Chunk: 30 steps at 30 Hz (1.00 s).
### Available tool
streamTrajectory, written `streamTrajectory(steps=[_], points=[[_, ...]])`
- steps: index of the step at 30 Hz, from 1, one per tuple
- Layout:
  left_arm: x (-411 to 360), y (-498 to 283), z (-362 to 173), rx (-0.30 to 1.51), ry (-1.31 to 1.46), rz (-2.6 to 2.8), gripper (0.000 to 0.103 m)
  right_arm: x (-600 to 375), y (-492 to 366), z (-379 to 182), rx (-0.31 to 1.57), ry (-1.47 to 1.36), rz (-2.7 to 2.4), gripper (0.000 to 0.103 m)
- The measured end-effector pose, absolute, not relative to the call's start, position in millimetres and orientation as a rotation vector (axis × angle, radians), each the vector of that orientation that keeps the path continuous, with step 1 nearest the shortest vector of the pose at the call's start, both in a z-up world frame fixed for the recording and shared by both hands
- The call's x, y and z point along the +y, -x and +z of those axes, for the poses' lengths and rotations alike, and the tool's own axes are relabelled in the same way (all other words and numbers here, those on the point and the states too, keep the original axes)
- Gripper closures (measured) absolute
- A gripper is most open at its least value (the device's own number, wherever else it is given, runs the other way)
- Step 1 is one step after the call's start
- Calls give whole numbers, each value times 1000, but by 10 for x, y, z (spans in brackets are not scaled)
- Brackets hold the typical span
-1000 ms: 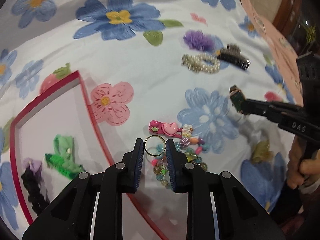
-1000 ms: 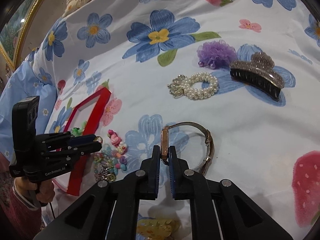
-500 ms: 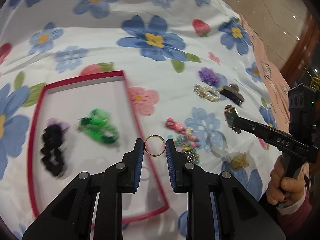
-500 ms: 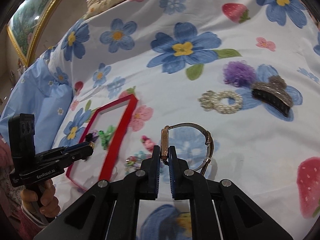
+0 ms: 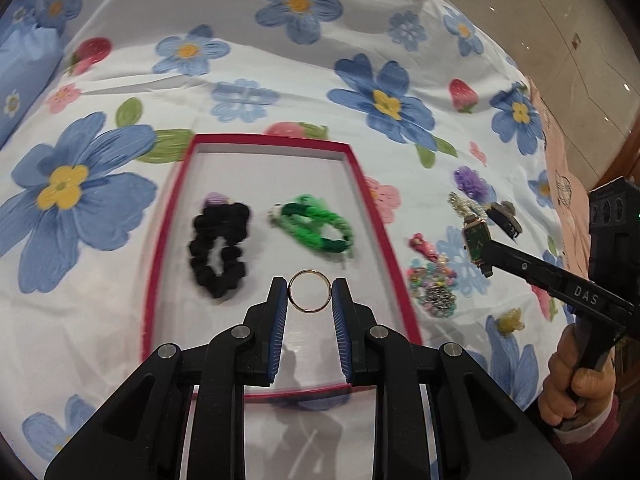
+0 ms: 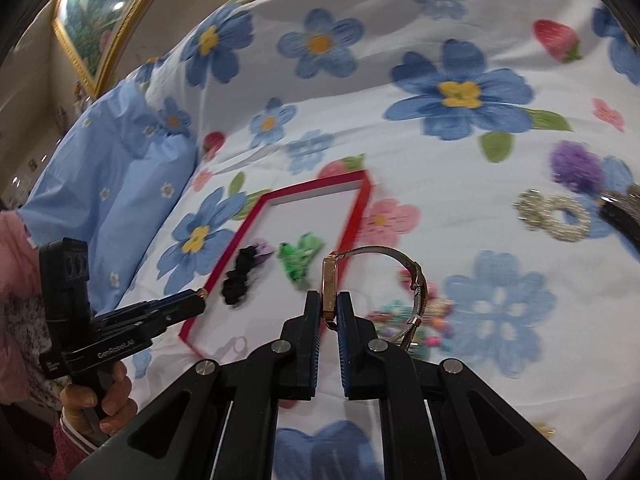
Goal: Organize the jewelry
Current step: 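Carry the ring and watch into the red box and release them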
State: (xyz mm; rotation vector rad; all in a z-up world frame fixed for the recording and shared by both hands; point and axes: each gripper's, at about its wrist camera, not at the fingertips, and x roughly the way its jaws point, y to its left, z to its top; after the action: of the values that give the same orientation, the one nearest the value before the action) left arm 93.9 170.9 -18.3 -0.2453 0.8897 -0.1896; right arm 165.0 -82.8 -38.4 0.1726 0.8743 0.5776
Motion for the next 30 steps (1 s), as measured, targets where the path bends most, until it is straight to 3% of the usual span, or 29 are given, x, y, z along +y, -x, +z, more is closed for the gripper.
streamTrajectory(steps=[16,30], points=[[2098,-1292,-595,971,209,-86,82,146,-1904,-762,993,-51,668,95],[2055,-1483,-843,1019,180,-67,82,269,-2127,-1089,1075,-13,649,95]])
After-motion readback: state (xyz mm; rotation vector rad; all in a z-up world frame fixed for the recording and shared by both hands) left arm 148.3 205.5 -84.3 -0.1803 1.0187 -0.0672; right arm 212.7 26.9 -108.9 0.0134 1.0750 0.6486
